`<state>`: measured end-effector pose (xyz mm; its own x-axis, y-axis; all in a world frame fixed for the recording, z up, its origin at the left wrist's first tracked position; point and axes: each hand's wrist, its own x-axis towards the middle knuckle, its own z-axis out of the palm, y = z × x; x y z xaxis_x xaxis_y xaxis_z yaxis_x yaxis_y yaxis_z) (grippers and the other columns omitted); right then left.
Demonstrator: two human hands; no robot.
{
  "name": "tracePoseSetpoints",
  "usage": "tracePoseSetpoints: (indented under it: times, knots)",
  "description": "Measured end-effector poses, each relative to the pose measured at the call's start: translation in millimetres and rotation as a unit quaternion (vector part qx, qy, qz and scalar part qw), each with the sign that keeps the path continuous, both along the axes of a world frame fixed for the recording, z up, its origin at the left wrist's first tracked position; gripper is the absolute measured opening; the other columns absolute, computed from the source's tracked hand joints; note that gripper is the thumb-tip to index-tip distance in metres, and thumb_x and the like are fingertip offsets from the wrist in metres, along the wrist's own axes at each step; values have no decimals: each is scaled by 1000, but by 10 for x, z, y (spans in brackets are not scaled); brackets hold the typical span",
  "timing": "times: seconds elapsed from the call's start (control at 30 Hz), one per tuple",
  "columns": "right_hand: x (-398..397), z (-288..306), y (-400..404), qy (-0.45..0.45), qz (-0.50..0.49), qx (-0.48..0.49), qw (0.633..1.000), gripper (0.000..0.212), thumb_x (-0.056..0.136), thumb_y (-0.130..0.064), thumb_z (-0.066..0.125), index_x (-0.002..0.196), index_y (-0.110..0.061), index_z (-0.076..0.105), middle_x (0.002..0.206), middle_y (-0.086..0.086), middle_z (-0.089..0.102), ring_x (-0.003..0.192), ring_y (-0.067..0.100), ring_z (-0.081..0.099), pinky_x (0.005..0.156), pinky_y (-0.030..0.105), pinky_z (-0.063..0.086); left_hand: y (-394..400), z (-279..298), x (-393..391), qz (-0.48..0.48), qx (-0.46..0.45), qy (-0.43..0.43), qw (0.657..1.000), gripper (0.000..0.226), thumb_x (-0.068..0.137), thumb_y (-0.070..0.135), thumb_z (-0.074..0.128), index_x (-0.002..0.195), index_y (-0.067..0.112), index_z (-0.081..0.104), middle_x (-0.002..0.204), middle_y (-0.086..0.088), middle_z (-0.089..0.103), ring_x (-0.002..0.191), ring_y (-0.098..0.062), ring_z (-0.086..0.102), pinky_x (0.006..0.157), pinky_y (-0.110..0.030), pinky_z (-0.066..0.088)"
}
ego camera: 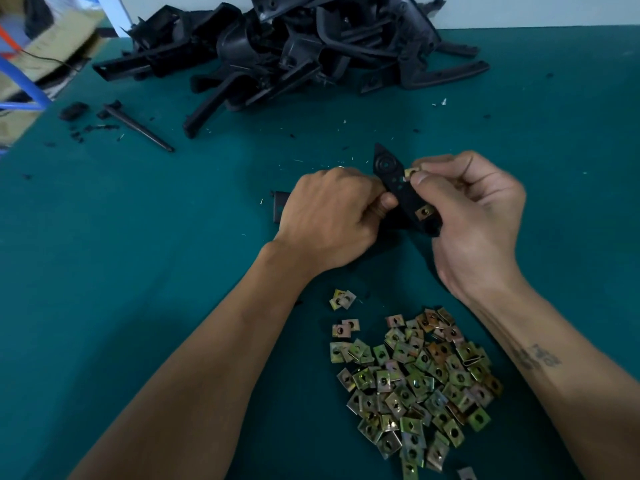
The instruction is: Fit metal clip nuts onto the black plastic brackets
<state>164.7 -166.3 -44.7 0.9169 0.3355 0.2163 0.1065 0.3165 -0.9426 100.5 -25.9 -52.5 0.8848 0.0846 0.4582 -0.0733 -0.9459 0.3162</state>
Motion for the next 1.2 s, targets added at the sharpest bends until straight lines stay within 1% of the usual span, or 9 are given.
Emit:
tracePoseSetpoints:
  times: [0.07,0.23,0.4,0.5,0.77,0.9,1.0,1.1,1.2]
  knots:
    - [1,6,16,-18,-20,-6,1000,25,80,8,69,71,-16,67,76,-6,71,73,12,60,67,24,50,-3,-1,12,-2,-1,9,1000,29,95,45,30,71,28,36,74,-3,62,68,-34,57,58,-35,26]
    - [-6,-10,33,-40,-60,2,997,24,76,6,66,68,-17,66,74,-8,70,67,10,58,59,24,46,-11,-12,2,-15,4,3,1000,32,95,47,29,71,28,34,72,-4,60,66,-35,56,58,-34,24]
    - [46,-18,29,-70,-79,-10,994,27,71,0,66,63,-26,69,75,-3,71,75,19,64,68,37,50,-14,-8,1,-19,-2,3,1000,29,95,47,28,72,29,33,76,-5,61,70,-36,58,59,-34,25]
    - [69,-34,32,-90,-87,-18,992,26,70,-3,66,61,-28,68,75,-4,71,74,17,64,67,34,49,-12,-6,-3,-23,0,6,1000,30,94,47,27,72,29,33,77,-5,60,72,-36,58,59,-34,26]
    - [35,-101,33,-104,-8,-12,994,27,79,1,68,68,-24,71,78,-8,72,74,11,65,66,25,50,21,-23,-3,-15,8,8,1000,32,93,48,23,74,26,36,79,-6,62,75,-36,58,60,-35,27]
    - [20,-24,17,-28,62,15,998,22,79,-18,59,63,-23,73,79,4,70,80,24,61,73,39,46,14,-13,-12,-14,-17,2,1000,29,93,47,26,73,28,34,77,-3,60,73,-35,57,60,-35,28]
    - [88,-34,-43,44,108,-8,993,36,88,-32,45,86,-14,77,100,14,73,102,32,64,89,46,47,59,-49,-12,38,-19,8,999,31,94,47,26,73,27,36,76,-2,58,72,-35,55,59,-36,30]
    - [88,-59,-13,41,124,-39,991,47,94,-37,45,125,-9,67,128,8,69,125,20,61,110,39,43,28,-32,54,109,-46,-28,993,32,99,43,34,73,24,38,74,0,52,72,-37,54,59,-36,29]
    - [60,-55,58,-19,110,-98,989,50,86,-24,65,131,-4,61,113,-3,69,103,3,63,96,21,46,83,33,28,178,-176,-117,961,38,100,40,38,75,16,51,80,-16,66,74,-35,60,60,-44,43]
